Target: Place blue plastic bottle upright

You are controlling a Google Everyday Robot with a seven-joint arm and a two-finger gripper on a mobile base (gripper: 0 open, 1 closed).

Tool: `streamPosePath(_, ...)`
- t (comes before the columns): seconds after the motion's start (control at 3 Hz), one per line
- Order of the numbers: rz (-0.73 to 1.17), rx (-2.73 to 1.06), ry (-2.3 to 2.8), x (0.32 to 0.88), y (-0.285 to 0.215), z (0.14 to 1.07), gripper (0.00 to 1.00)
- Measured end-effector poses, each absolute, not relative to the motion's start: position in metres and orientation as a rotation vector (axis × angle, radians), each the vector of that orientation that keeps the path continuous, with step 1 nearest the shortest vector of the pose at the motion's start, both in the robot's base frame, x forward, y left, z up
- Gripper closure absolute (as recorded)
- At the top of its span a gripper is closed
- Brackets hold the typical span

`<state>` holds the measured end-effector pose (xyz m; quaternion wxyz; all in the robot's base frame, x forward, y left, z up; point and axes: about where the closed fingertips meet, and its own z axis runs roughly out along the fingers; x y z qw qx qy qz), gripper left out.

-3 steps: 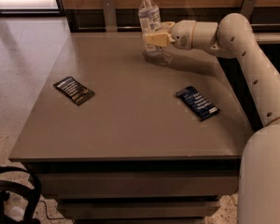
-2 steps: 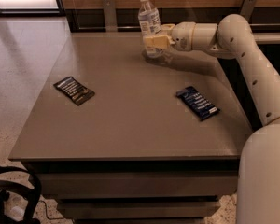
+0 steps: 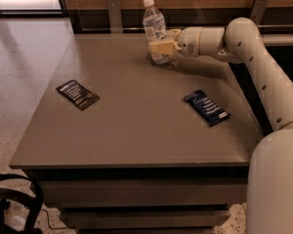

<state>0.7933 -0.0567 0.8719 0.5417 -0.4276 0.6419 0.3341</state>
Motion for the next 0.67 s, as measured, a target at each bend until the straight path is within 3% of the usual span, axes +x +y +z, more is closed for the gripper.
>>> streamPosePath(0.67, 0.794, -1.024, 1.54, 0.7909, -0.0574, 0.8709, 1.0)
